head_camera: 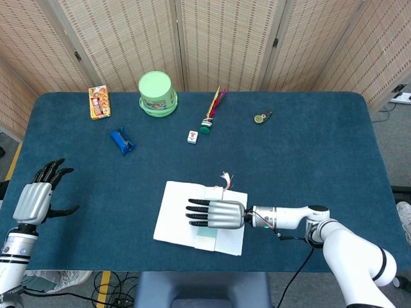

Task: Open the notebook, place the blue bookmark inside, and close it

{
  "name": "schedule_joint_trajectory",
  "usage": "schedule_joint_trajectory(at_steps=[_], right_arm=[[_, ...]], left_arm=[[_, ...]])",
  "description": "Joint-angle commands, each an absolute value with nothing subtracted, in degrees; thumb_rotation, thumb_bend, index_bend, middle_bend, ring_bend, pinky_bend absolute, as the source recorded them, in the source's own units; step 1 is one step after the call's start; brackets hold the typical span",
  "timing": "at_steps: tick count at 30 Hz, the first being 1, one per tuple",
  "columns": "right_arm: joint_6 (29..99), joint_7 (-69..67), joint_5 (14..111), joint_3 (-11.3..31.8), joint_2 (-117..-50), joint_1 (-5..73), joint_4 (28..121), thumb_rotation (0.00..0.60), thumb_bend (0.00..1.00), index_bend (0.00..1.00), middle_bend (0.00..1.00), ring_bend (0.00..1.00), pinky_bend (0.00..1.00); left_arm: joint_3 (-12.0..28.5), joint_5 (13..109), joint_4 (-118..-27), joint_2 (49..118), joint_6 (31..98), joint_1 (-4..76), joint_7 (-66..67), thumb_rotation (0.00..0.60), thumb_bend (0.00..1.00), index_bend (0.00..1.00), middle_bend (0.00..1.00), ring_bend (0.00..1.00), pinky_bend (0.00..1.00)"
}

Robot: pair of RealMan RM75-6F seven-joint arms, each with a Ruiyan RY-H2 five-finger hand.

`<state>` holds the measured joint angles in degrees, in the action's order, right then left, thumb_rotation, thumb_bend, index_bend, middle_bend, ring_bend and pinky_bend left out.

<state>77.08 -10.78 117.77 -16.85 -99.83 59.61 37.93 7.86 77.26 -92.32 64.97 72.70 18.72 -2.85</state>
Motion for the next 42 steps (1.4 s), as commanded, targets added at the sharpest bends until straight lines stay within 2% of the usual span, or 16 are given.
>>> schedule_joint_trajectory(at_steps=[1,18,22,32,38,42], right_arm=[[76.89,-10.65,117.65,-16.83,-99.77,59.43,37.88,0.6,0.21,0.14,0.09,0.0,0.0],[76.5,-10.46,117.5,-16.62,-99.92,59.12,37.59,0.6,0.21,0.13,0.09,0.0,0.0],[76.5,-10.13,117.11,-16.45,-99.75,58.6,38.27,0.6,0.13,0.01,0.06,0.0,0.0],[76.41,-8.36,116.33,-15.8,-97.88,57.89,40.99,0.6,0.0,0.0,0.0,0.0,0.0],[79.04,-5.6,113.12,-13.42,-92.46,55.16,48.16,0.6,0.01,0.0,0.0,0.0,0.0],[79.6,-1.91,109.94,-12.25,-86.75,52.02,55.98,0.6,0.11,0.0,0.0,0.0,0.0]], left_arm=[[7.85,77.3,-92.31,65.0,72.69,18.74,-2.82,0.6,0.13,0.21,0.07,0.05,0.15],[7.89,77.17,-92.42,65.05,72.6,18.83,-2.51,0.6,0.13,0.21,0.07,0.05,0.15],[7.88,77.25,-92.39,65.11,72.56,18.88,-2.45,0.6,0.13,0.21,0.07,0.05,0.15],[7.92,77.49,-92.54,65.09,72.69,18.96,-2.41,0.6,0.13,0.21,0.07,0.05,0.15],[7.95,78.77,-92.01,65.04,73.5,19.16,-1.7,0.6,0.13,0.21,0.07,0.05,0.15],[7.63,81.22,-90.57,65.74,74.56,19.56,-1.06,0.6,0.13,0.21,0.07,0.05,0.15]])
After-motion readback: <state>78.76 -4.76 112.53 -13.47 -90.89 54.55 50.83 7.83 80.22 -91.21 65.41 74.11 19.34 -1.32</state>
